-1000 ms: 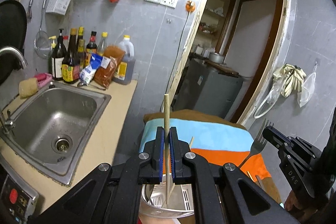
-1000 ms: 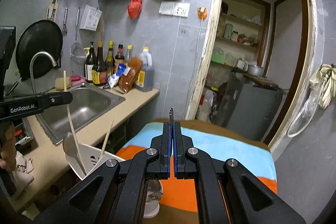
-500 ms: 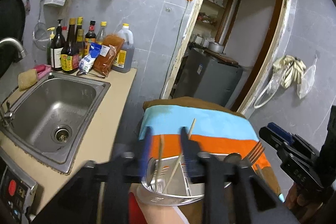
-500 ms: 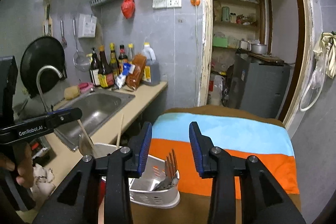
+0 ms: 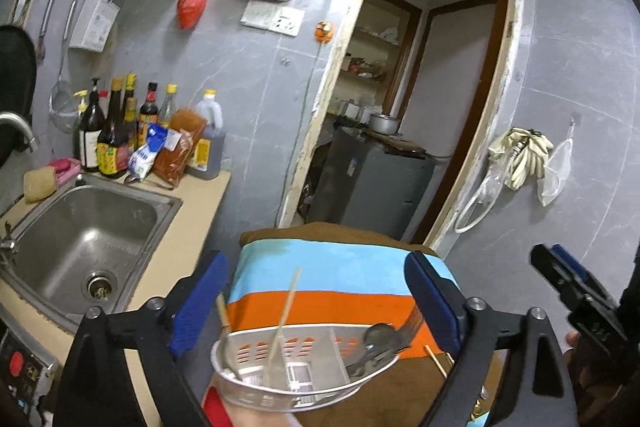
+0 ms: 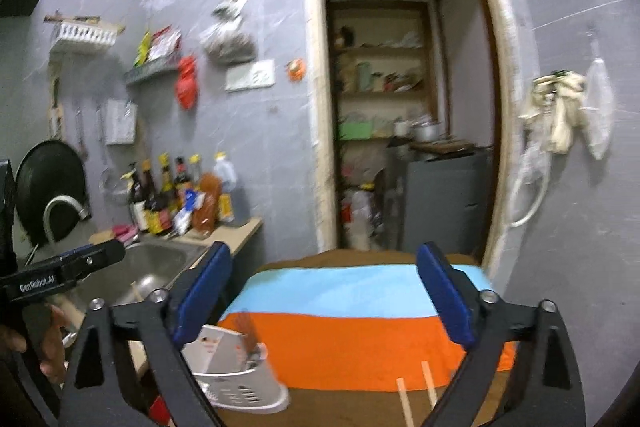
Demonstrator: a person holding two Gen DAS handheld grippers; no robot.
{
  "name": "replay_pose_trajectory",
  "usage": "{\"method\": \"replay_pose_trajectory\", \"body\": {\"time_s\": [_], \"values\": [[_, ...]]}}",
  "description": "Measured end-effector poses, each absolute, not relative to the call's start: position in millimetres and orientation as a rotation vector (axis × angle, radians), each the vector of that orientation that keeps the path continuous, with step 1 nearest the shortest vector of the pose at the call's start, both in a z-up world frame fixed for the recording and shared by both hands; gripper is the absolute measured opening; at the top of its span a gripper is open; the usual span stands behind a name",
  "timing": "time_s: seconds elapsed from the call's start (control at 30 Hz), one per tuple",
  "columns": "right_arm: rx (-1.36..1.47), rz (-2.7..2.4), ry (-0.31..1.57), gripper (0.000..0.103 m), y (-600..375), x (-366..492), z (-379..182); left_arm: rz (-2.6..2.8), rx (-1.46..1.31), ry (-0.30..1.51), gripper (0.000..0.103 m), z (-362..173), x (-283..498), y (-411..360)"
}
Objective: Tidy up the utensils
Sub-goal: 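Move both grippers back down to the knife and chopstick on the blanket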
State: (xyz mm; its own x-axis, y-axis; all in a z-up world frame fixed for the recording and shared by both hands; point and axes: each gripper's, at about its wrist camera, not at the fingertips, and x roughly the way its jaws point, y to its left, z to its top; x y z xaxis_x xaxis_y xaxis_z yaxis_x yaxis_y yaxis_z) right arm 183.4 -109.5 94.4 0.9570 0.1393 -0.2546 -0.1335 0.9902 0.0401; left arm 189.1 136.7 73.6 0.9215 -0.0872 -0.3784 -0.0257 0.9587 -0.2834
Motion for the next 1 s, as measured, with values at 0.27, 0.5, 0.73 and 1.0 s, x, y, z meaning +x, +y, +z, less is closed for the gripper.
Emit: {"method": "replay_pose_trajectory", "body": {"time_s": [0.27,0.5,0.73,1.0], "values": [[-0.005,0.009,0.229,0.101,-152.5,163.3,110.0,-0.068,-0.189,0.32,0.101,84.1,188.4,80.2],[-0.013,-0.081,0.26,0.101,-192.0,153.0,107.8,-0.157,-0.132,0.315,0.101,82.1,194.0,25.9],[-0.007,-0.128,0.292,0.101,-236.3,153.6,97.7,-0.188,-0.109,0.335,0.102,71.4,201.7,-18.0],[0.015,-0.129,0.343,0.101,-277.4,167.4,76.5,-0.177,-0.09,0.375,0.102,54.3,212.2,-57.5]]}}
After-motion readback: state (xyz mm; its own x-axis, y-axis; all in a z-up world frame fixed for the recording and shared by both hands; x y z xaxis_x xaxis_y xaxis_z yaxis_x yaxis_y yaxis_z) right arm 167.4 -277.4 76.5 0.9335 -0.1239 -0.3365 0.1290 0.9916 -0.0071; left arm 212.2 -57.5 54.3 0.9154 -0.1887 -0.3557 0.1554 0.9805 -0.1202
